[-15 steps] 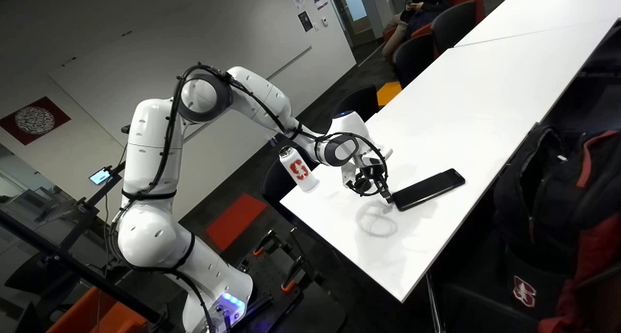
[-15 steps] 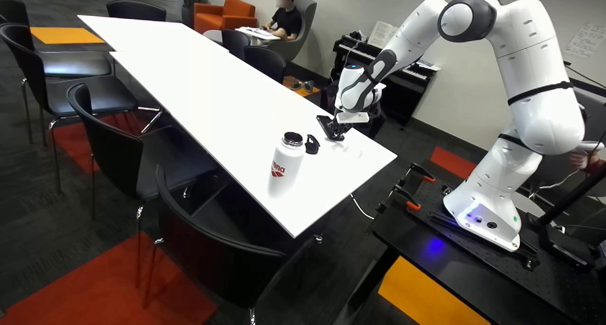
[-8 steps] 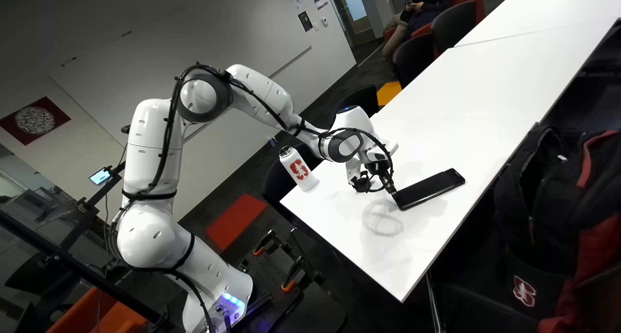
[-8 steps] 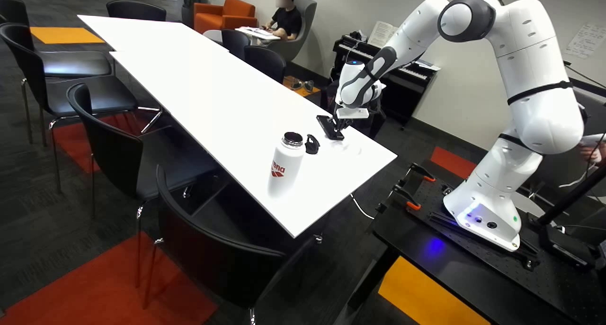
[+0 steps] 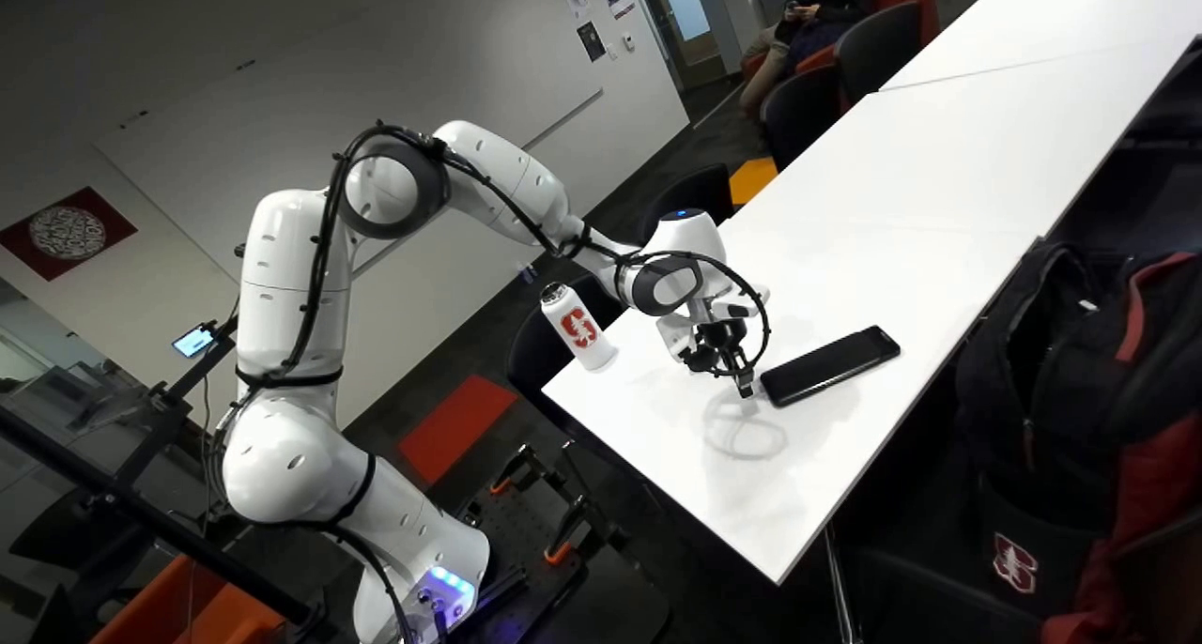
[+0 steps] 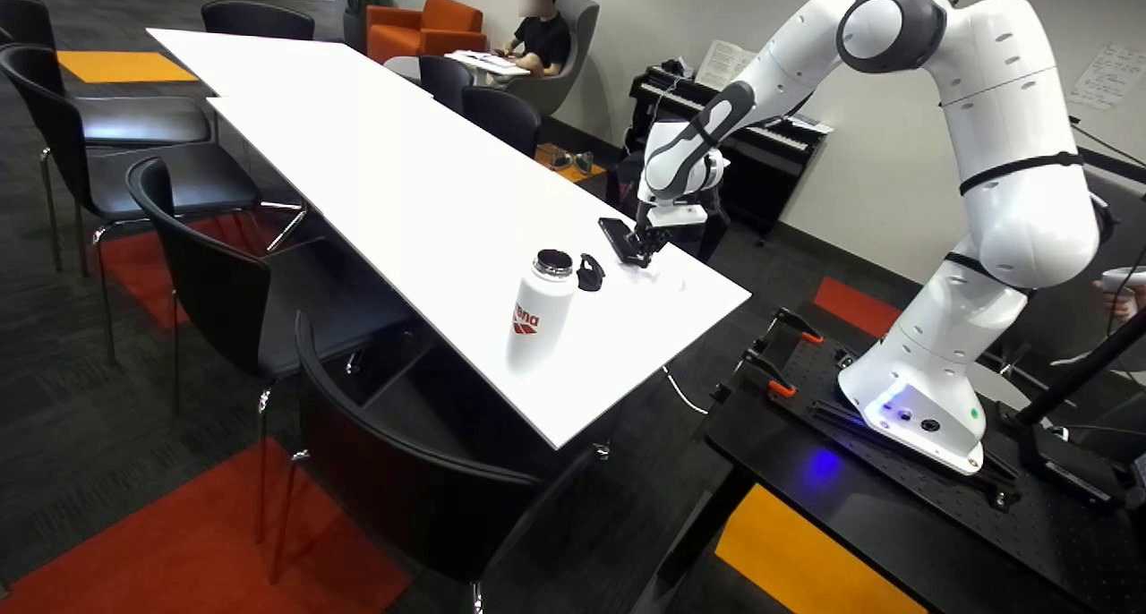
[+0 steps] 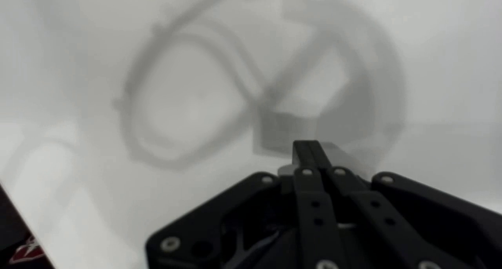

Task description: Slide the black lid over the phone

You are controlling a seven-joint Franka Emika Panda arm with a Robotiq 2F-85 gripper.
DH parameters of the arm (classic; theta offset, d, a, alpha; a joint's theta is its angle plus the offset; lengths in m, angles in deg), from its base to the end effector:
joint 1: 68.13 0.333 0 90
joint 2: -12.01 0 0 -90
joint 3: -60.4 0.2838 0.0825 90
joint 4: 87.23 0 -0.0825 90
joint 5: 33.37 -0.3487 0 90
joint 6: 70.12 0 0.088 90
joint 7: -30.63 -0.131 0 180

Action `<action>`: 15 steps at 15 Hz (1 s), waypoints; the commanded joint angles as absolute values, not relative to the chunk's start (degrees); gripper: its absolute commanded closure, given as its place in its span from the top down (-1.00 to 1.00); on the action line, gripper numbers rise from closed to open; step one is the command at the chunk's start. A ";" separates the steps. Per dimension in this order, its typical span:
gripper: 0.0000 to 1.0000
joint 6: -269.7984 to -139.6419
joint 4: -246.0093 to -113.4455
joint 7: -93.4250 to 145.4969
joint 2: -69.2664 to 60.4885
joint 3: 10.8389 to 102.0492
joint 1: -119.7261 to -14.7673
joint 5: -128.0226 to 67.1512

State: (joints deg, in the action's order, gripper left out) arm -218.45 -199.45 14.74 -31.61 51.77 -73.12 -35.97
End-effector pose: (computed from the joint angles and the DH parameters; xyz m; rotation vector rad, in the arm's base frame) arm 0.5291 -0.1346 0.0604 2.9464 -0.7845 -0.1829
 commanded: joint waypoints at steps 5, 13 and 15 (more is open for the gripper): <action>-1.00 -219.32 -198.03 11.61 -33.79 48.44 -70.31 -36.02; -1.00 -220.01 -194.50 10.69 -36.36 48.01 -70.54 -36.48; -1.00 -220.08 -193.72 10.41 -36.51 47.56 -70.48 -36.43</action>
